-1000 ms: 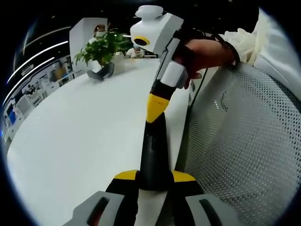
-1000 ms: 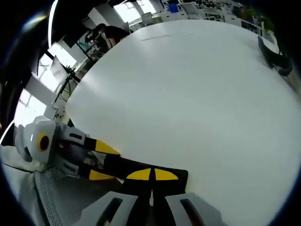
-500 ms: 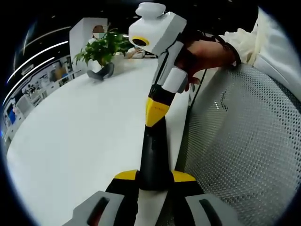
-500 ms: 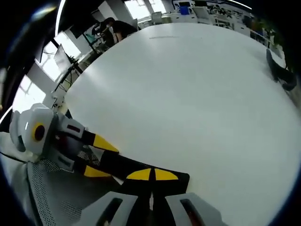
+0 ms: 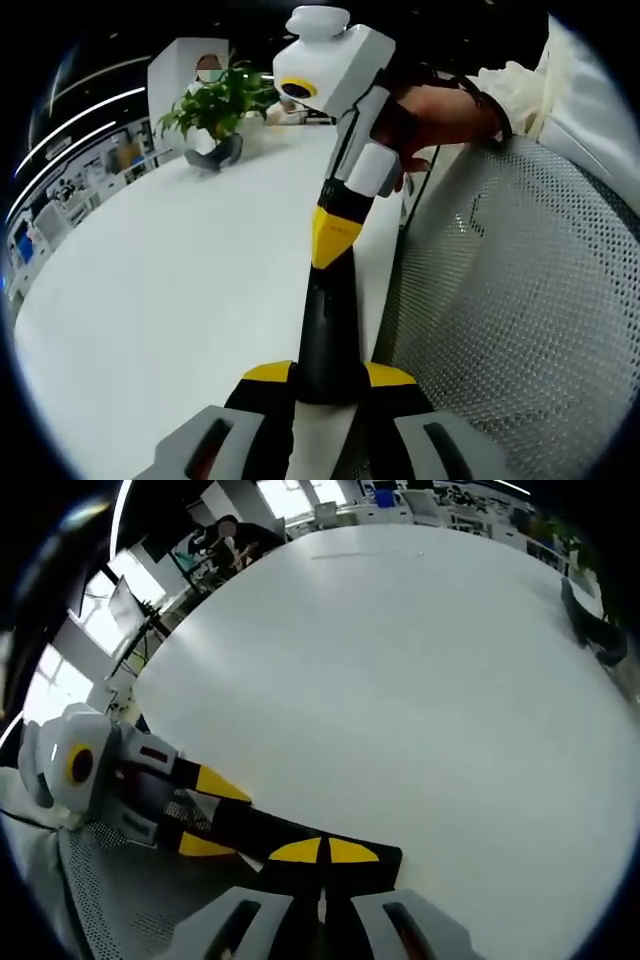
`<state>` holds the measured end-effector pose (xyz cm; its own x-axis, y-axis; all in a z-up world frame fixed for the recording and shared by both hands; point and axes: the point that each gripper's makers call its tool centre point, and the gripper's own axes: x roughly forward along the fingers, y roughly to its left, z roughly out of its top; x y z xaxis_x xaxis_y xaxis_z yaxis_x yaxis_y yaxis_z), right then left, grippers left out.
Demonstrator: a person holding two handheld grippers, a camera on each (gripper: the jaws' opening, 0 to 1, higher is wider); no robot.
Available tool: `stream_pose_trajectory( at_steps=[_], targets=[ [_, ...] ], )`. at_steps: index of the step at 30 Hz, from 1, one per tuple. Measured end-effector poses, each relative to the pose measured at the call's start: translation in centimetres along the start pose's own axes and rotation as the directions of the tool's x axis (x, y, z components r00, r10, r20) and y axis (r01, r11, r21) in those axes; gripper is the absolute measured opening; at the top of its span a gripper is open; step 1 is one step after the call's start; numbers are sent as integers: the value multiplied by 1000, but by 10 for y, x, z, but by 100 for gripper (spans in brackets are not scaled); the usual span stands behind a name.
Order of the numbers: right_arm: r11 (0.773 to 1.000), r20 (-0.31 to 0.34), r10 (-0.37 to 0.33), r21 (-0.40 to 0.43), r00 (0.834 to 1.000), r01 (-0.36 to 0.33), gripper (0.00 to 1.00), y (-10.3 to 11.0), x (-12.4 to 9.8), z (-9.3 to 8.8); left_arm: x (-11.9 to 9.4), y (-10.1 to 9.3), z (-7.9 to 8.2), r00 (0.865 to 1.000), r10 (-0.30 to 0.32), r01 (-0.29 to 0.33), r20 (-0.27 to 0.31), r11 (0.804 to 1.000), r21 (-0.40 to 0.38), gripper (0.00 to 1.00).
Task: Press the specified remote control buttons in sequence, fully releasing each button before pressing the next.
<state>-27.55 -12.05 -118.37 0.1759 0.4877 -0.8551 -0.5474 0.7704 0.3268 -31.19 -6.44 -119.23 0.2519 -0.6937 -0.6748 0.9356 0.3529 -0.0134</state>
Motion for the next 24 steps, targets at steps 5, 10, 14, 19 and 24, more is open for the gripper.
stream_pose_trajectory(
  at_steps=[5, 10, 14, 19, 24],
  targets=[
    [1000, 1, 7, 28, 1000, -7, 0, -3, -1, 0, 0, 0, 0, 1000, -1, 1, -2, 1000, 3, 25],
    [999, 0, 3, 38, 1000, -3, 0, -3, -1, -1, 0, 0, 0, 1000, 0, 0, -1, 1000, -2, 24],
    [1000, 3, -8, 9, 1000, 8, 0, -2, 0, -1, 0, 1, 0, 1000, 1, -1, 1, 1000, -2, 24],
    [999, 7, -20, -40, 1000, 21, 0, -2, 1, -2, 0, 1, 1, 1000, 1, -1, 2, 1000, 0, 24],
    [1000, 11, -10, -27, 1000, 11, 0, -3, 0, -2, 0, 1, 1, 1000, 2, -2, 2, 1000, -2, 24]
  ],
)
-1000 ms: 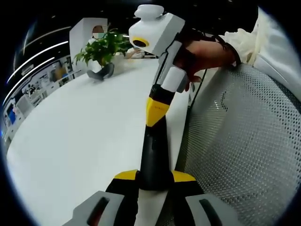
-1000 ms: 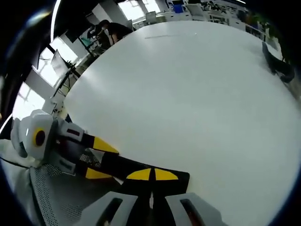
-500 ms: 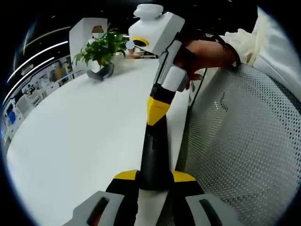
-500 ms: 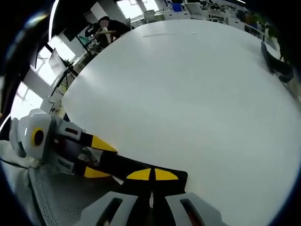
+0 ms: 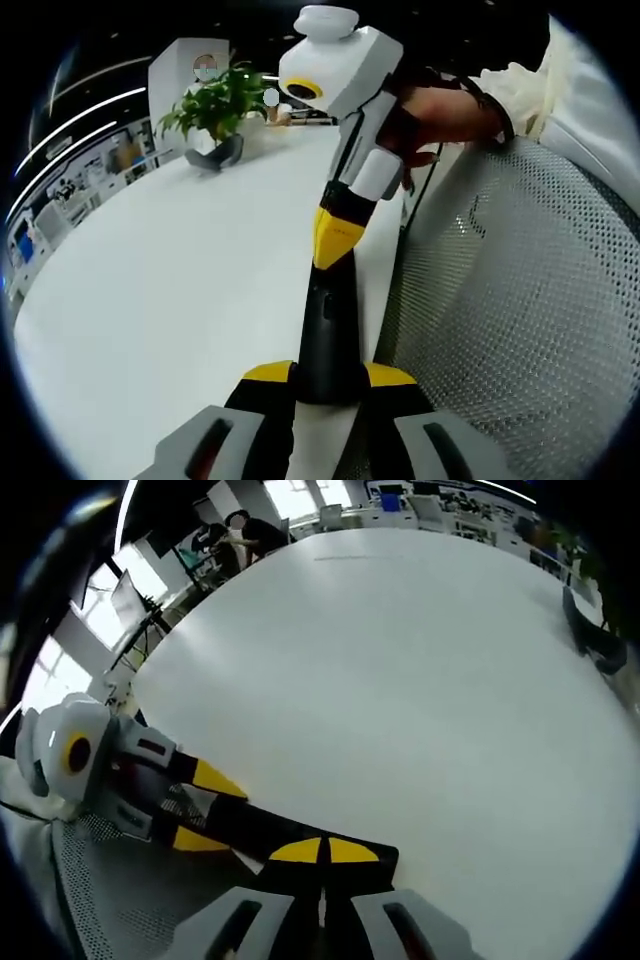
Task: Press the specified remote control buttons in sequence, fully releasing each button before pressing the next.
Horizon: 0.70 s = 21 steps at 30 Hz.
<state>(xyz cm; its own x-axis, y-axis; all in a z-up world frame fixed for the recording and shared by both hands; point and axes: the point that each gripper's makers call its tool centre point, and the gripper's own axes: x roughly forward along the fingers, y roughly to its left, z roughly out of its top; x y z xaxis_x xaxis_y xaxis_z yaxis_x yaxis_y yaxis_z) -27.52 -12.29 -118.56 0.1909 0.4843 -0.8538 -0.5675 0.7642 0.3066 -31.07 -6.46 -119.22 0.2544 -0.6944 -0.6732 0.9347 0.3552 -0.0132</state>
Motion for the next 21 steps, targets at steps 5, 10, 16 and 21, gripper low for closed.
stream_pose_trajectory(
  at_steps=[5, 10, 16, 21],
  targets=[
    [1000, 1, 1, 13, 1000, -1, 0, 0, 0, 0, 0, 0, 0, 1000, 1, -1, 1, 1000, 0, 24],
    [1000, 7, 11, 24, 1000, -11, 0, 0, -1, 1, 0, 0, 0, 1000, 2, -2, 1, 1000, -1, 24],
    [1000, -9, -5, 8, 1000, 6, 0, 1, -2, 1, 1, 0, 1, 1000, 6, -6, -13, 1000, -4, 25],
    [999, 0, -4, 51, 1000, 4, 0, -1, -7, 3, 1, 0, 0, 1000, 6, -6, -12, 1000, -3, 25]
  ],
)
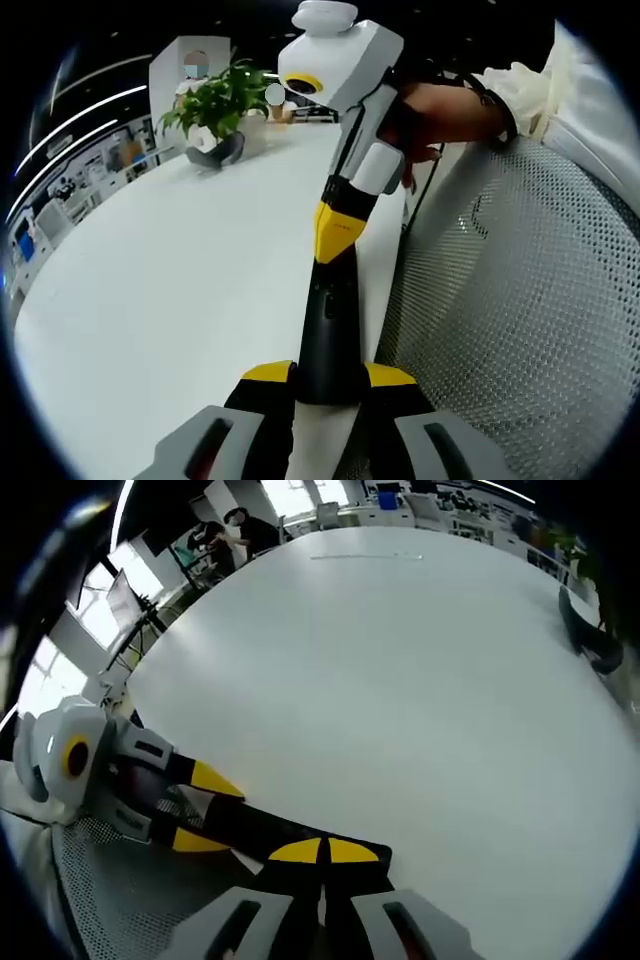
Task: Press the specified remote control buttons in sequence, fully releasing each button before pressing the next.
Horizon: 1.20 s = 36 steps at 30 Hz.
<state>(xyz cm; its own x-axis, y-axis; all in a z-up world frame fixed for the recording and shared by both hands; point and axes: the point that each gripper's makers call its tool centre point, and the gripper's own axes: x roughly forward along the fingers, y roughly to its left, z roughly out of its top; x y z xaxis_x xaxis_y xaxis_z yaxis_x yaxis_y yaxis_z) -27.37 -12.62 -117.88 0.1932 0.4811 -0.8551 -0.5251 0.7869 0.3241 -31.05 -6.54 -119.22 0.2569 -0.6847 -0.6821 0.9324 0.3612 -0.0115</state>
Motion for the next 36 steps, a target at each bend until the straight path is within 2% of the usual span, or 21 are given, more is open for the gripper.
stream_pose_trajectory(
  at_steps=[2, 5, 8, 10, 13, 18, 26, 36],
  targets=[
    [994, -16, 66, 86, 998, -65, 0, 7, -1, -2, 0, 0, 0, 1000, 0, 0, 1, 1000, 0, 25],
    [981, -32, 137, 146, 990, -131, 0, 15, -3, -6, 0, 0, 0, 1000, 0, 0, 3, 1000, 1, 25],
    [983, -36, 129, 136, 991, -123, 0, 15, -1, -7, 0, 0, 0, 1000, -1, 1, 6, 1000, 4, 25],
    [990, -43, 100, 100, 994, -95, 0, 13, 1, -7, 0, 0, 0, 1000, -1, 1, 7, 1000, 5, 25],
    [986, -46, 127, 117, 991, -121, 0, 17, 1, -8, 0, -1, 0, 1000, -1, 1, 8, 1000, 5, 25],
    [990, -61, 97, 105, 993, -90, 0, 11, 5, -10, -1, 0, 0, 1000, -2, 2, 10, 1000, 4, 25],
    [993, -66, 87, 85, 994, -81, 0, 12, 4, -10, -1, 0, 0, 1000, -3, 3, 11, 1000, 5, 25],
    [990, -69, 109, 94, 992, -102, 0, 14, 6, -12, 0, -1, 0, 1000, -5, 5, 11, 1000, 6, 25]
  ],
)
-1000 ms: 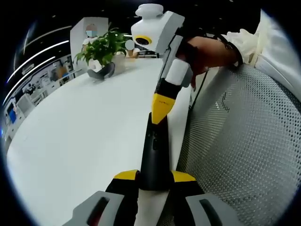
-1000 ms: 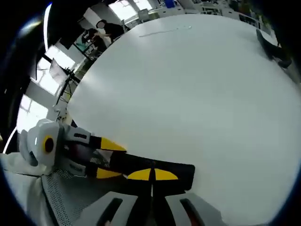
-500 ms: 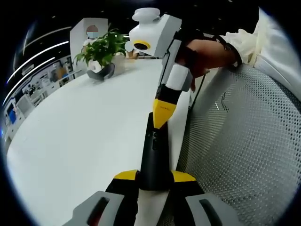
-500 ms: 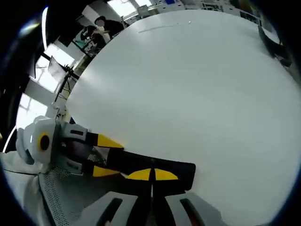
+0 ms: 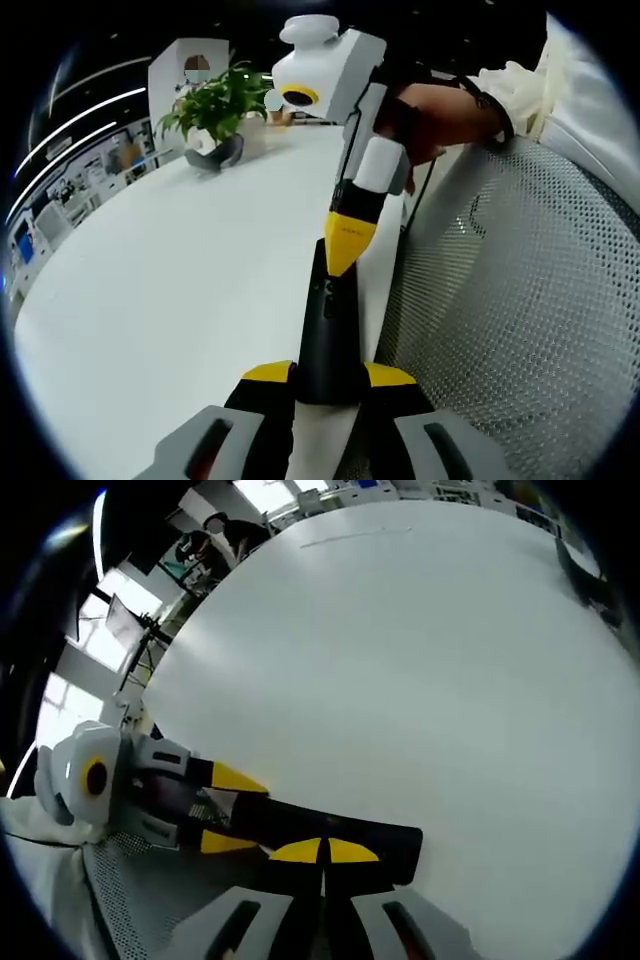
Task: Press the specified remote control buttons in sequence, fully releasing each button before pressing the next.
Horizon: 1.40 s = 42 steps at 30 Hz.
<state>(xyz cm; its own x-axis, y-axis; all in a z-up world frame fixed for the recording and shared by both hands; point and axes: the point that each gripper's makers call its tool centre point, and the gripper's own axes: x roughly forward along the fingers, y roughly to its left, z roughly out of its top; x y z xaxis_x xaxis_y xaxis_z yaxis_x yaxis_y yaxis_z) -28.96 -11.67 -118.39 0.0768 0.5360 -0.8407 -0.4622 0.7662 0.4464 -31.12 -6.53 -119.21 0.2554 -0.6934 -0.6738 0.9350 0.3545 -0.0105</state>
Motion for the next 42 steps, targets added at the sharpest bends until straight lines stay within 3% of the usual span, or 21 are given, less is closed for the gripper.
stream_pose_trajectory(
  at_steps=[16, 28, 35, 42],
  targets=[
    [1000, 10, 5, 8, 1000, -5, 0, 0, 0, 0, 0, 0, 0, 1000, -1, 1, 1, 1000, 0, 25],
    [997, 13, 30, 65, 999, -31, 0, -1, -1, 1, 0, 0, 0, 1000, -2, 2, 0, 1000, 4, 25],
    [1000, -15, -14, 21, 1000, 14, 0, 0, -2, -2, 0, 0, 0, 1000, -1, 1, -1, 1000, 1, 25],
    [997, -30, -31, 74, 999, 33, 0, -7, -6, -6, 0, 0, 0, 1000, 0, 0, -2, 1000, -1, 25]
  ],
)
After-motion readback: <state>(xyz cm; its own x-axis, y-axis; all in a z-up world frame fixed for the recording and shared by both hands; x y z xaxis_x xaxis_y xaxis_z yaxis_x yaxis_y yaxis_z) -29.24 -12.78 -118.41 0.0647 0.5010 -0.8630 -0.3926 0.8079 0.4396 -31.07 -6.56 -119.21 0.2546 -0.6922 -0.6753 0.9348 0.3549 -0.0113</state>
